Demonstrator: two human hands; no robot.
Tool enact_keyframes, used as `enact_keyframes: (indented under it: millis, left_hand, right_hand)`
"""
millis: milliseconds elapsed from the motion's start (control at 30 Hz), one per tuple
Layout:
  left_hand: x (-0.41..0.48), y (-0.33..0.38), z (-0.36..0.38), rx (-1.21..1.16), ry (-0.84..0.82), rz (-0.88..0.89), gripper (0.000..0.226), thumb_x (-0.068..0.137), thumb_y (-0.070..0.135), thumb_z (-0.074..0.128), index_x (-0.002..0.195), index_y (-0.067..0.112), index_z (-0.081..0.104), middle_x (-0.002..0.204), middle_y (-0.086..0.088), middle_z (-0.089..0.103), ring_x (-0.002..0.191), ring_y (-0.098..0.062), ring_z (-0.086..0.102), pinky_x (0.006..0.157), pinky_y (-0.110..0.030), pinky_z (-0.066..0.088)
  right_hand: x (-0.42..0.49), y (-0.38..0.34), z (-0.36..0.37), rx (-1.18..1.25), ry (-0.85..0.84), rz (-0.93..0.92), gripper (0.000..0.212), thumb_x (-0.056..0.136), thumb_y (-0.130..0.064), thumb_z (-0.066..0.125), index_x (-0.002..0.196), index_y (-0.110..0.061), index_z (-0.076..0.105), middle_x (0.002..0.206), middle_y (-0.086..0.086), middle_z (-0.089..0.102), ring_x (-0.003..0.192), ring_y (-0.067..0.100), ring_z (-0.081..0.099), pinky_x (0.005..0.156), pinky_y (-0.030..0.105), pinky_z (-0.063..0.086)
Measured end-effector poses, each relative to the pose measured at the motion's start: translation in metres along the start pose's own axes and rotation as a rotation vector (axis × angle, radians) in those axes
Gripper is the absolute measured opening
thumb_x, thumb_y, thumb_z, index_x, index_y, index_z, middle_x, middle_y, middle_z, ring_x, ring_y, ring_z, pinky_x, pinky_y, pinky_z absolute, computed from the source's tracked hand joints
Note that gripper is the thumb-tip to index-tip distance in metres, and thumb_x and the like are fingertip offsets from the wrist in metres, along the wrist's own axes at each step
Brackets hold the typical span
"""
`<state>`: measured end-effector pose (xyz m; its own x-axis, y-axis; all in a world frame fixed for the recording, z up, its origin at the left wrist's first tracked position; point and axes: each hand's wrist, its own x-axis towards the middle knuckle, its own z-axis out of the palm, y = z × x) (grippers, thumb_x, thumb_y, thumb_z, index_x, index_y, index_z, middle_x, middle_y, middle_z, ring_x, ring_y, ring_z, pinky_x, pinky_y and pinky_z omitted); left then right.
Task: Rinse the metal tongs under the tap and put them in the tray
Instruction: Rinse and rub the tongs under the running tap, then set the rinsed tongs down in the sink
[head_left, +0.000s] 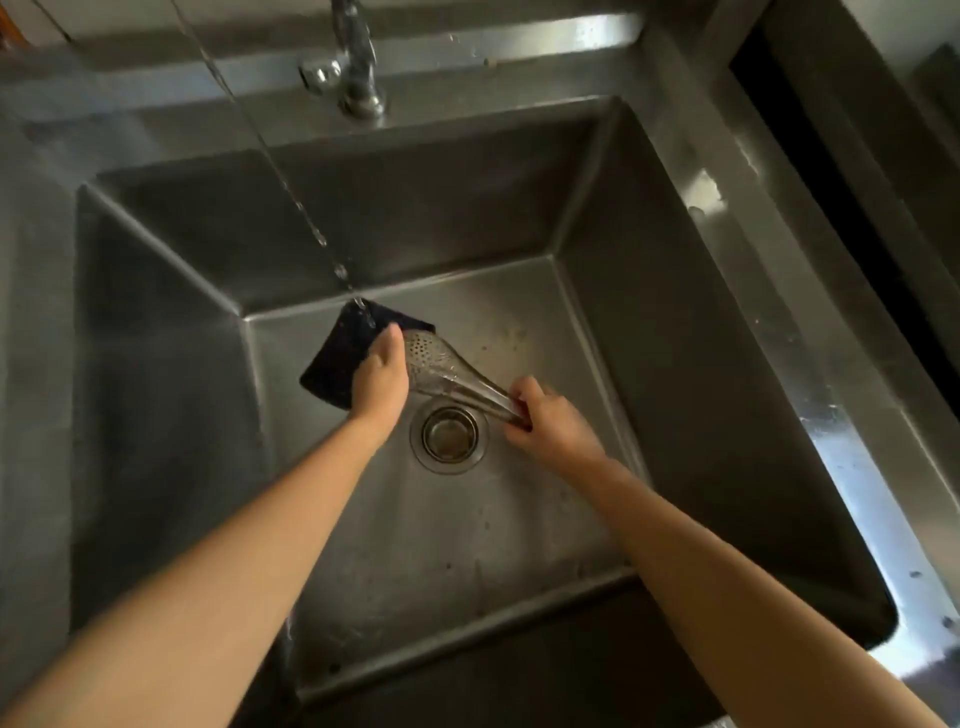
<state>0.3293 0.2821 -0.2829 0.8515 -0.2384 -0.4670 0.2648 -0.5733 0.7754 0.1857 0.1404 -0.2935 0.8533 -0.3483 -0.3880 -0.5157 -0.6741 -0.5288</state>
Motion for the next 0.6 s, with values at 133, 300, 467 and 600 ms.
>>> enact_keyframes:
  millis: [133, 300, 467, 600]
  left_hand:
    - [-0.027, -0.068, 0.026, 0.310, -0.099, 0.009, 0.060, 0.099, 0.036, 0.033, 0.149, 0.010, 0.013, 0.156, -0.012, 0.020, 0.142, -0.028, 0.021, 0.113, -0.036, 0.020]
    - [-0.051, -0.124, 0.038, 0.833, -0.303, -0.038, 0.073, 0.097, 0.043, 0.032, 0.148, 0.007, -0.004, 0.158, -0.011, -0.010, 0.145, -0.025, -0.010, 0.118, -0.045, 0.007]
    - [-0.055, -0.131, 0.041, 0.991, -0.332, -0.033, 0.077, 0.096, 0.047, 0.029, 0.146, 0.006, -0.012, 0.155, -0.012, -0.022, 0.143, -0.026, -0.018, 0.117, -0.045, 0.003]
    - [-0.057, -0.122, 0.045, 0.983, -0.348, -0.076, 0.075, 0.097, 0.044, 0.031, 0.147, 0.006, -0.009, 0.156, -0.013, -0.020, 0.144, -0.027, -0.016, 0.118, -0.043, 0.004]
  right_hand:
    - [-0.003, 0.044, 0.013, 0.004, -0.012, 0.058, 0.027, 0.082, -0.016, 0.060, 0.105, -0.007, 0.049, 0.106, 0.018, 0.053, 0.089, 0.037, 0.057, 0.072, 0.037, 0.043]
    - [0.004, 0.076, 0.026, 0.133, 0.006, 0.232, 0.020, 0.082, -0.024, 0.060, 0.092, -0.011, 0.049, 0.092, 0.012, 0.054, 0.080, 0.026, 0.055, 0.067, 0.029, 0.036]
    - [0.006, 0.078, 0.044, -0.289, -0.068, 0.293, 0.037, 0.089, -0.035, 0.048, 0.109, -0.005, 0.056, 0.112, 0.015, 0.058, 0.101, 0.032, 0.055, 0.079, 0.036, 0.045]
    - [0.006, 0.074, 0.049, -0.411, -0.100, 0.294, 0.037, 0.091, -0.032, 0.044, 0.114, -0.005, 0.055, 0.115, 0.015, 0.057, 0.105, 0.030, 0.054, 0.081, 0.036, 0.042]
